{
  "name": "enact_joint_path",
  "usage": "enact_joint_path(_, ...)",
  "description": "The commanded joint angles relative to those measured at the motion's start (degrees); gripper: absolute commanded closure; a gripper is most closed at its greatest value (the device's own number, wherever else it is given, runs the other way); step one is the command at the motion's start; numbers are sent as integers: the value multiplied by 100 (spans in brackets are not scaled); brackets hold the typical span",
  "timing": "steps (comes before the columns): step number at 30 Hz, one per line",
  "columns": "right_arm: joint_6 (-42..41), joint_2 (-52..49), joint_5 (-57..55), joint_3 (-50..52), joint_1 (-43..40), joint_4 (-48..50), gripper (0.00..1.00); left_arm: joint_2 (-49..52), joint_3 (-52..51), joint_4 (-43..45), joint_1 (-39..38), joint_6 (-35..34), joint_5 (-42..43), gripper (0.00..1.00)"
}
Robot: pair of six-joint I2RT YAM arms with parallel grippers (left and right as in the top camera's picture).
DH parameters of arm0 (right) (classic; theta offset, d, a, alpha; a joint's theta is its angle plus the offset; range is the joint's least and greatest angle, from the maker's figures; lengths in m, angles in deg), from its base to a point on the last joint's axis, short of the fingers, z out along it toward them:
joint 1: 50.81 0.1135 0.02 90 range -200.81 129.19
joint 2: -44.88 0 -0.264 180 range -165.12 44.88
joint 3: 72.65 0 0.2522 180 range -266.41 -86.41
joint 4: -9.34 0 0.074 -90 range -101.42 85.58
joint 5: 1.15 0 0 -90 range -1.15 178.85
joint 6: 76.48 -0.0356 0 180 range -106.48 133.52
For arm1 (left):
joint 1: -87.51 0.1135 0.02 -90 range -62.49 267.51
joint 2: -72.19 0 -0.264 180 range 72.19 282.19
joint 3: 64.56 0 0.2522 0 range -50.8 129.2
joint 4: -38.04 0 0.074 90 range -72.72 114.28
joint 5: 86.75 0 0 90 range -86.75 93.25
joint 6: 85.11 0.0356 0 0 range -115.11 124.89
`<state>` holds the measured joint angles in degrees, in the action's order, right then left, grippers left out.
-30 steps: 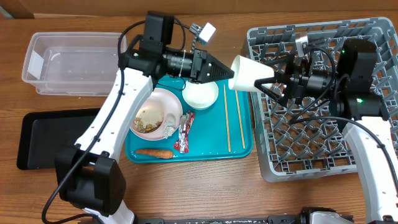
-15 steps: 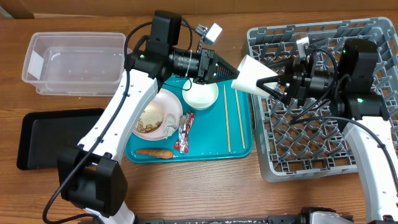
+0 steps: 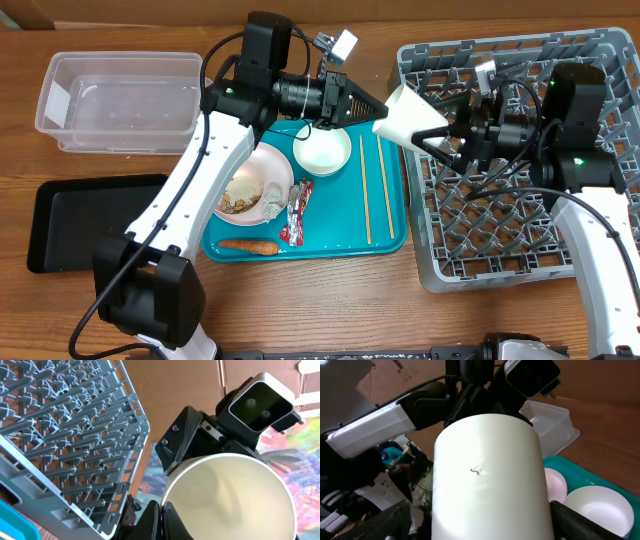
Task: Sort waste into correct bins and load items into the dishwasher
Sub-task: 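Open the left gripper and carry the cup over the rack with the right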
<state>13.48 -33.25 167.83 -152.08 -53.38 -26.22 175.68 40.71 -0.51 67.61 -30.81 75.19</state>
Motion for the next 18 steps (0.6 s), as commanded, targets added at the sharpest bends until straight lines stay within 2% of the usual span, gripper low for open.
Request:
enact_joint_path(1, 7, 9, -129, -146, 33, -61, 12, 28, 96, 26, -37, -122, -101, 96)
enact_joint_path(3, 9, 9, -223, -146, 33, -122, 12, 28, 96, 26, -37, -118, -105, 96)
enact_joint_path(8, 9, 9, -221, -146, 33, -129, 20, 28, 96, 76, -37, -269, -177, 96)
enact_joint_path(18, 11, 9, -243, -146, 33, -136, 29, 28, 96, 278, -37, -507, -186, 96)
